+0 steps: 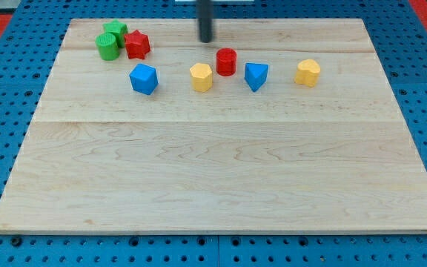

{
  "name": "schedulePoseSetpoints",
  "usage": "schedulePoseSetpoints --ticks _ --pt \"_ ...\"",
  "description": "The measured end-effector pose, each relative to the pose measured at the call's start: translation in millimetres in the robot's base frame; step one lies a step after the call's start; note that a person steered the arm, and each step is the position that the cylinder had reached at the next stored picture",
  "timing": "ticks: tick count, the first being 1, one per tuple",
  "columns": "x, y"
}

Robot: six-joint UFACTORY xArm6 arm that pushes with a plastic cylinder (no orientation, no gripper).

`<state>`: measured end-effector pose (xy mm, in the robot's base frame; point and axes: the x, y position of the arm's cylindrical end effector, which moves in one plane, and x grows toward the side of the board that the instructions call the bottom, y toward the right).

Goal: Move the red blocks above to the blue cube

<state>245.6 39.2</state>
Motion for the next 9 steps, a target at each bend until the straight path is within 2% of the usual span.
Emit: schedulePoseSetpoints --ticks 1,2,3,5,6,8,9 --pt "17.0 85.3" --pt "61.0 52.5" --pt "66.0 -8.4" --pt "41.6 -115.0" --pt "59.2 -49.6" --pt "78.6 -143.3" --pt "78.6 -159.4"
